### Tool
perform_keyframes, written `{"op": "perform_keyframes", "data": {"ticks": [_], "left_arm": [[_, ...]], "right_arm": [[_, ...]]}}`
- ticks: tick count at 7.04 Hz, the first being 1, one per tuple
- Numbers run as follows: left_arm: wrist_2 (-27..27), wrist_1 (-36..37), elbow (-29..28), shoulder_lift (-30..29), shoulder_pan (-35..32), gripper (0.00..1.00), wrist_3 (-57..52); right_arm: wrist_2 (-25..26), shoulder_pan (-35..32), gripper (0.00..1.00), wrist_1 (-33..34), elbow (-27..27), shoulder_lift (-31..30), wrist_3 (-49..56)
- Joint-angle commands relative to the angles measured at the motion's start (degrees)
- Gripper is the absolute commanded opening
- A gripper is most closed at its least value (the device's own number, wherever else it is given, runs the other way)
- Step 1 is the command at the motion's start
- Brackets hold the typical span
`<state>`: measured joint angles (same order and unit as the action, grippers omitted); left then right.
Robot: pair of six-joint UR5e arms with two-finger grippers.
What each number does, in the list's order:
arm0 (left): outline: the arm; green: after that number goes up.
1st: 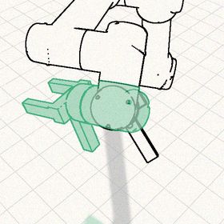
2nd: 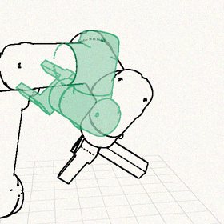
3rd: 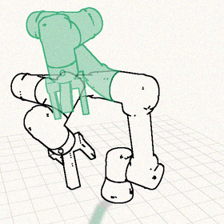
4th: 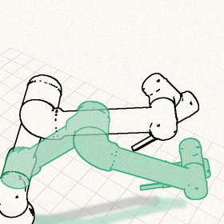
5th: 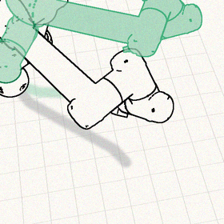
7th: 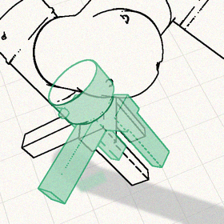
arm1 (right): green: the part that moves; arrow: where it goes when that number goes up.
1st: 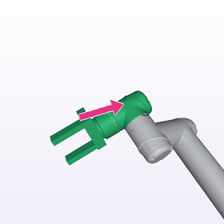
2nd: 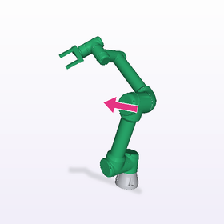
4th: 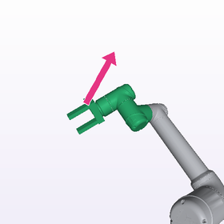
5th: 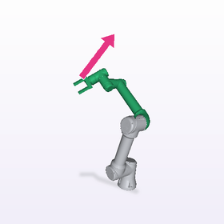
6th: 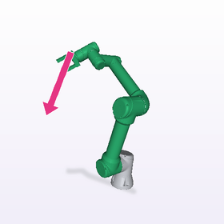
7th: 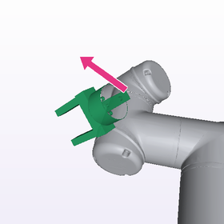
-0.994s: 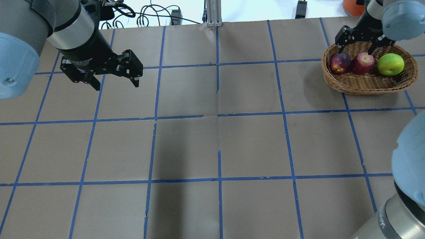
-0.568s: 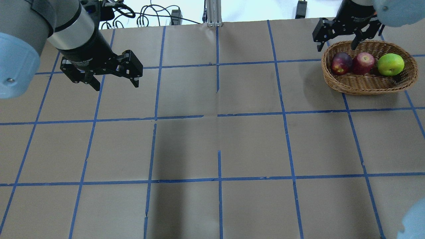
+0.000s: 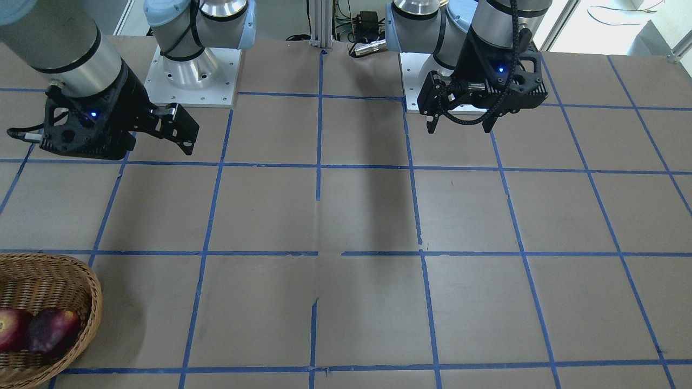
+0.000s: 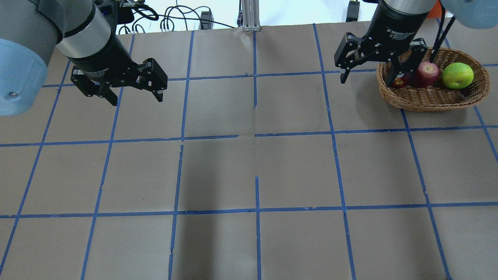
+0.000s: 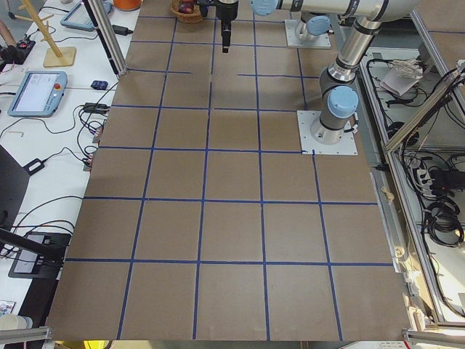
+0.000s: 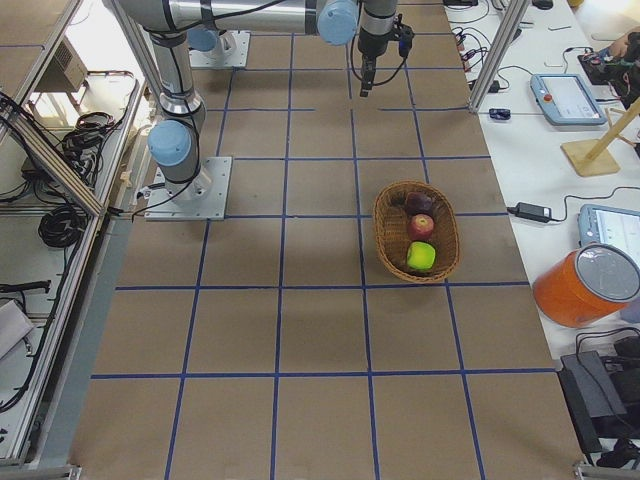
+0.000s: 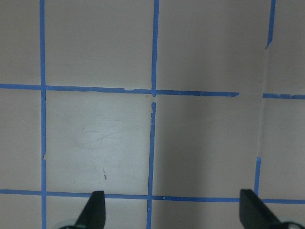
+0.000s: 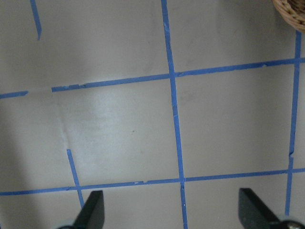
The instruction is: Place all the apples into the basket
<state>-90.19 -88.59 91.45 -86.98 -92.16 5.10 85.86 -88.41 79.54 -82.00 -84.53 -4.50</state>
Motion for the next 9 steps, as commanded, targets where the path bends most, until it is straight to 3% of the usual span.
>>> {"op": "perform_keyframes", "data": {"ticks": [1,3,9], "left_arm": [[-0.1,-0.4,-0.7,-0.1,0.1,1.0,0.0],[-0.2,-0.4,-0.7,-0.1,0.1,1.0,0.0],[-0.3,-0.4,-0.7,-0.1,0.0,1.0,0.0]], "right_arm": [[0.3,0.3,1.0,-2.0,-1.1,-2.8,0.2],[3.1,0.4,1.0,4.5,-5.0,-3.5,0.4],[2.9,0.3,1.0,5.2,-5.4,-4.0,2.8]]}}
